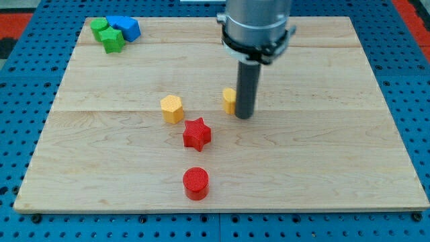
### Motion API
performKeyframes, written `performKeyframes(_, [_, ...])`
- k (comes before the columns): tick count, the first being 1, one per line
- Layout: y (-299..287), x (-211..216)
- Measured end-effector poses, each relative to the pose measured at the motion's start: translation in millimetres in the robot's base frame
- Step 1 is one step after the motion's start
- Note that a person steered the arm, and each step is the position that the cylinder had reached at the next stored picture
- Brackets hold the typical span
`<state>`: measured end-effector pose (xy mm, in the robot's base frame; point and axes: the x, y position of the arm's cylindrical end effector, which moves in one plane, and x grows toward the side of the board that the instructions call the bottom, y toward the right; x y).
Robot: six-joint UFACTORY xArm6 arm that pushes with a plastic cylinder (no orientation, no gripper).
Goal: Slide the yellow hexagon towards group of blocks
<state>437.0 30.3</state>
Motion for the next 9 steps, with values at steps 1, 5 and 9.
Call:
performKeyframes(1, [-16.2, -29.4])
performKeyframes(5, [-72.8, -1.4])
performKeyframes(9, [-170.8, 46.0])
